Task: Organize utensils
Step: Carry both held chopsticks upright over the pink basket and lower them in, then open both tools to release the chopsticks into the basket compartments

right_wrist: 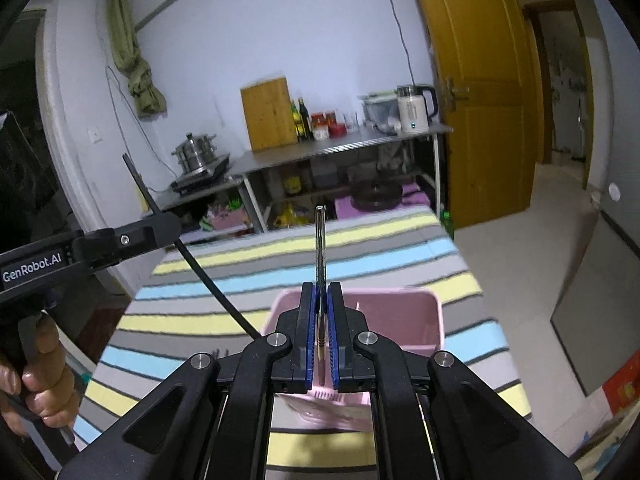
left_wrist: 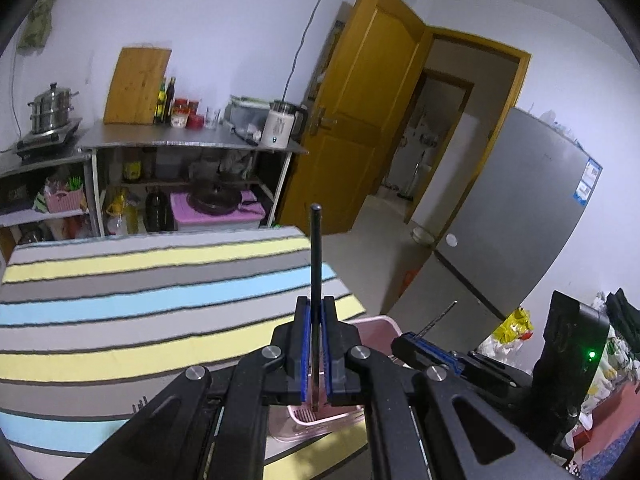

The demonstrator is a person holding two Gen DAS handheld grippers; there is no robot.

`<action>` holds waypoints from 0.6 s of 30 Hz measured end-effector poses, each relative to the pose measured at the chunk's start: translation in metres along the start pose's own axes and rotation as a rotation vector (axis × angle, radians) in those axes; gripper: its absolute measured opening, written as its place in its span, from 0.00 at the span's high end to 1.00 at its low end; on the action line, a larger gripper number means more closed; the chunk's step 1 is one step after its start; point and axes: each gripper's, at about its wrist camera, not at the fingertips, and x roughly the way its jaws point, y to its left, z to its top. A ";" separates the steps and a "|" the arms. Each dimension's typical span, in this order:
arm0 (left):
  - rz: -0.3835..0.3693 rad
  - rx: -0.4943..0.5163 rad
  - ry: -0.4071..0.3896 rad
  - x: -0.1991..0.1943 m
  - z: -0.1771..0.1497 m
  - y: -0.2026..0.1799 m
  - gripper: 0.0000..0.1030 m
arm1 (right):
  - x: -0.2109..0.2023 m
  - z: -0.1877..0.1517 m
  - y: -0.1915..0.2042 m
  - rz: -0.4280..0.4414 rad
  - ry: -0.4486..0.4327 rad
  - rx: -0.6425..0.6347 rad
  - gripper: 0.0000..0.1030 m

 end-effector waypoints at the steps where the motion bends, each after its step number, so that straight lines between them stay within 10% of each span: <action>1: 0.002 -0.003 0.014 0.007 -0.003 0.002 0.95 | 0.005 -0.003 -0.002 0.000 0.012 0.003 0.94; 18: 0.022 -0.006 0.079 0.046 -0.026 0.020 0.92 | 0.038 -0.025 -0.017 -0.007 0.118 0.036 0.85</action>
